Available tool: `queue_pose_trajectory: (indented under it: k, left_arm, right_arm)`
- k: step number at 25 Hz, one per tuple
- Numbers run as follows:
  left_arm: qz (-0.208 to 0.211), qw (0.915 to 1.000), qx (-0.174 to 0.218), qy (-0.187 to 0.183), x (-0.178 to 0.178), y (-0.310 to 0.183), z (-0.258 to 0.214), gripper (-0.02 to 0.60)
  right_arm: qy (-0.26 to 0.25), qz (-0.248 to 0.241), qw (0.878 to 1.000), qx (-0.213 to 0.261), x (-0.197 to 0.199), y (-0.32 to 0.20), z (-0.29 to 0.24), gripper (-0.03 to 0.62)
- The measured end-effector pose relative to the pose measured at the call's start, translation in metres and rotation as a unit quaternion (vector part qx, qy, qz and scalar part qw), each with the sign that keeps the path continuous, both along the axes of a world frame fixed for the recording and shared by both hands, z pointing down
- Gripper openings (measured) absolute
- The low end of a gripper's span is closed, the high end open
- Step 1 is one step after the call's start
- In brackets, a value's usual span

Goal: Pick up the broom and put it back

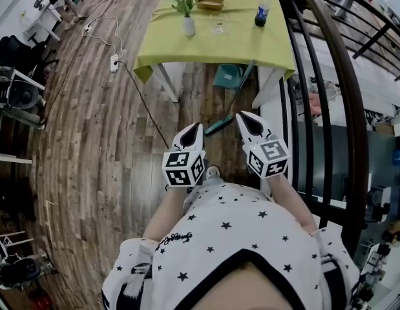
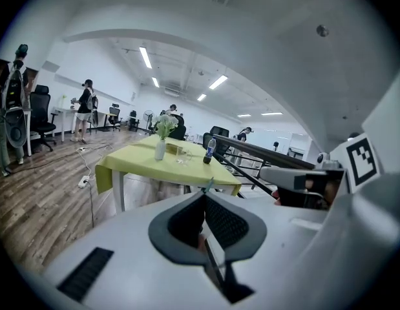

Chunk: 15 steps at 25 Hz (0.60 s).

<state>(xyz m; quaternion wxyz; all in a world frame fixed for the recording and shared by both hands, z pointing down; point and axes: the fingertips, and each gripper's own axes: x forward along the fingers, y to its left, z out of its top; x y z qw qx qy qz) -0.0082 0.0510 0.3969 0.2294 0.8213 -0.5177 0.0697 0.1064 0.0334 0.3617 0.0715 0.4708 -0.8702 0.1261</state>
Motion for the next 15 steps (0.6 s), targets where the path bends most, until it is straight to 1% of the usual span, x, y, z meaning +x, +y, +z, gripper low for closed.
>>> queue_pose_trajectory:
  k: [6, 11, 15]
  left_arm:
    - [0.007, 1.0, 0.001, -0.002, -0.019, -0.054, 0.005, 0.012]
    - [0.018, 0.9998, -0.004, -0.012, -0.022, -0.103, 0.019, 0.012]
    - [0.023, 0.9996, -0.01, -0.016, -0.029, -0.123, 0.025, 0.012]
  right_arm:
    - [0.008, 0.006, 1.0, -0.004, -0.016, -0.049, 0.006, -0.006]
    - [0.008, 0.016, 1.0, -0.011, -0.017, -0.103, 0.02, -0.006]
    - [0.01, 0.022, 1.0, -0.017, -0.026, -0.128, 0.026, -0.006]
